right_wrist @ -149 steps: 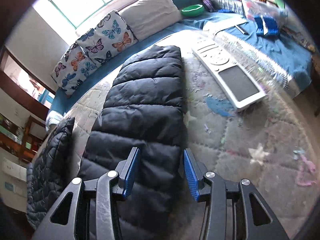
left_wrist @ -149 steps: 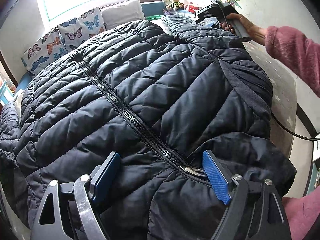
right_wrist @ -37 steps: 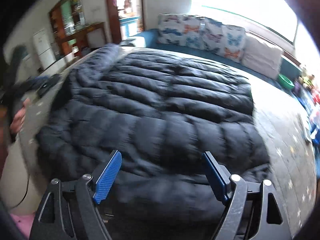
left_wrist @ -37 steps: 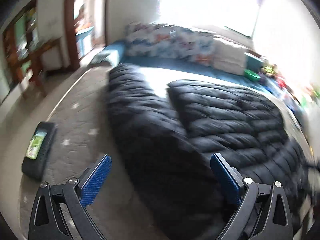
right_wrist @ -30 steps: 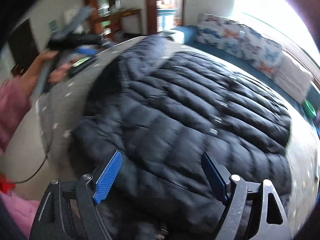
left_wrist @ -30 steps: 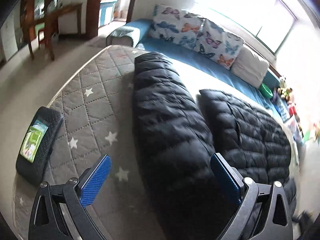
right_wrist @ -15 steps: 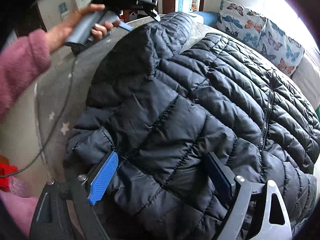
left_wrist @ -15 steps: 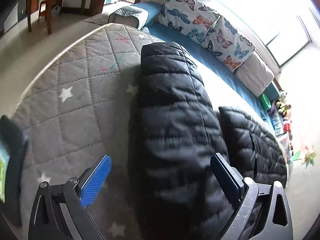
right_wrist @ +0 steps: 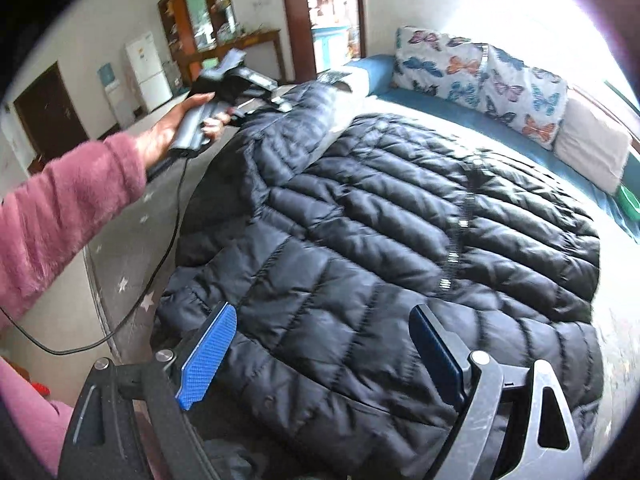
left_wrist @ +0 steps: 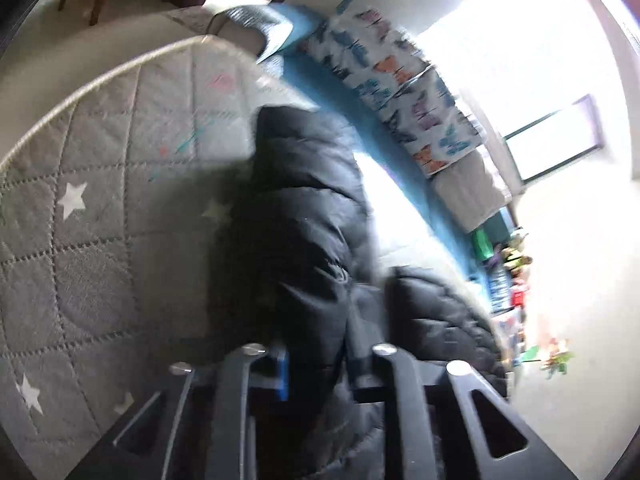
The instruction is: Fold large clothes
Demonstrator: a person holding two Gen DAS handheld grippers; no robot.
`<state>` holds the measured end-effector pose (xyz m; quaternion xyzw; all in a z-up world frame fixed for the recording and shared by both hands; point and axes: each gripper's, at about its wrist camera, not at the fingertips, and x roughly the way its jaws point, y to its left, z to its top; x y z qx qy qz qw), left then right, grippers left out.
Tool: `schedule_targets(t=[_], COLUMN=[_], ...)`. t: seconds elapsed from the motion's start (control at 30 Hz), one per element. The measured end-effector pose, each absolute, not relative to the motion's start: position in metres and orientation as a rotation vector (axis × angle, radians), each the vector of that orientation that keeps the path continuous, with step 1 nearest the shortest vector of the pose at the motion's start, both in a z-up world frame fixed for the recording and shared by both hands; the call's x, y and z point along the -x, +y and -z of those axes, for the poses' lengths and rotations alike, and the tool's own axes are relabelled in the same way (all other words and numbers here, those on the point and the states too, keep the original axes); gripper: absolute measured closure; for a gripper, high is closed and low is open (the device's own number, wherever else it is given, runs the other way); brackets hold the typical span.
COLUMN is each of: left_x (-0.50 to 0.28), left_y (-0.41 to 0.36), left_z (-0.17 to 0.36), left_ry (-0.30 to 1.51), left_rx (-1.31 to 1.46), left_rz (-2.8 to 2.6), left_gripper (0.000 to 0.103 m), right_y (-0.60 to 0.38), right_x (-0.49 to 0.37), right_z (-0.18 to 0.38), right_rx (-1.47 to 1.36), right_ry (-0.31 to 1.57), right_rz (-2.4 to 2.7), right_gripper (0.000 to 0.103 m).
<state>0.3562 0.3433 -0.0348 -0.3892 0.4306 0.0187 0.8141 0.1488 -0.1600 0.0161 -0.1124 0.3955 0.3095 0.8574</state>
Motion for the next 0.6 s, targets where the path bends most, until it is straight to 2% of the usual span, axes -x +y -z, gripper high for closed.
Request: schedule_targets(t=[0.23, 0.37, 0.47, 0.6], left_x=[-0.327, -0.294, -0.264, -0.214], left_y=[0.292, 0.224, 0.163, 0.083], left_z=[-0.075, -0.139, -0.164, -0.168], left_ry=[0.746, 0.655, 0.612, 0.586], left_rx=[0.657, 0.480, 0.360, 0.206], left_rz=[0.044, 0.126, 0.191, 0.264], left_gripper=[0.089, 0.089, 0.089, 0.089], right_y=[-0.202, -0.228, -0.253, -0.286], right_x=[-0.143, -0.131, -0.121, -0.107], right_z=[-0.025, -0.031, -0.036, -0.036], right_rx=[0.126, 0.082, 0.042, -0.016], right_ry=[0.790, 0.752, 0.719, 0.692], right_rz=[-0.572, -0.531, -0.498, -0.448], right_gripper=[0.007, 0.007, 0.007, 0.007])
